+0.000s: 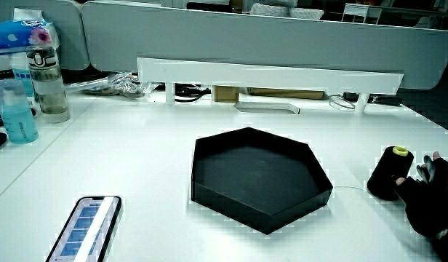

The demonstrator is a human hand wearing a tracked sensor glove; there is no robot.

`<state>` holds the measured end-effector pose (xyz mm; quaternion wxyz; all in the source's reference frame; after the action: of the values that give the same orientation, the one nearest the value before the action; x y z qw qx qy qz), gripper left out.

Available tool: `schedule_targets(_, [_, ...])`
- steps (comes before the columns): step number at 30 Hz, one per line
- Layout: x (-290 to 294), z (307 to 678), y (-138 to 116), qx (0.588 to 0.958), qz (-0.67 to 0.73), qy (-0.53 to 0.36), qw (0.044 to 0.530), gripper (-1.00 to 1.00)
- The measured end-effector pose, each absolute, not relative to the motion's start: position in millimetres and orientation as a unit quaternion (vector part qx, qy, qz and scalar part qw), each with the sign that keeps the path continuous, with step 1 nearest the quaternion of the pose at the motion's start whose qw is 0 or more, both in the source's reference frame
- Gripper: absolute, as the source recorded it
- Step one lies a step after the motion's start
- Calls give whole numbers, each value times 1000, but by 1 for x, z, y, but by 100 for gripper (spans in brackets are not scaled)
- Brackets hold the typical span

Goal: Pick sewing from desk

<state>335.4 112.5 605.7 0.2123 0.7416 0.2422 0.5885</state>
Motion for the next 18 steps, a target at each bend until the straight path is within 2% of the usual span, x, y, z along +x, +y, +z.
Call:
schedule_targets(1, [336, 606, 111, 741, 588, 247, 211, 0])
schedule_targets(2, [332, 597, 109, 763, 567, 248, 187, 0])
schedule_targets(3, [337, 606, 109, 741, 587, 249, 211, 0])
schedule_targets(4, [338, 606, 107, 742, 585, 251, 209, 0])
schedule_targets(5, [332, 594, 104, 763, 564, 250, 192, 0])
schedule_targets(6, [341, 607, 107, 754, 567, 274, 185, 0])
schedule_targets(7, [336, 595, 103, 754, 568, 271, 186, 0])
schedule_targets(8, [341, 604, 104, 735, 597, 260, 191, 0])
schedule_targets(11, [345, 606, 109, 719, 612, 282, 174, 0])
schedule_targets(12, [341, 596, 109, 739, 580, 303, 160, 6])
schedule_targets(13, [346, 608, 111, 744, 574, 302, 162, 12])
schedule_targets(14, [344, 606, 108, 730, 597, 282, 176, 18])
schedule_targets(15, [342, 606, 106, 738, 587, 279, 183, 24])
schedule_targets(16, [340, 603, 105, 766, 550, 289, 165, 29])
schedule_targets(18, [338, 604, 103, 775, 526, 293, 190, 41])
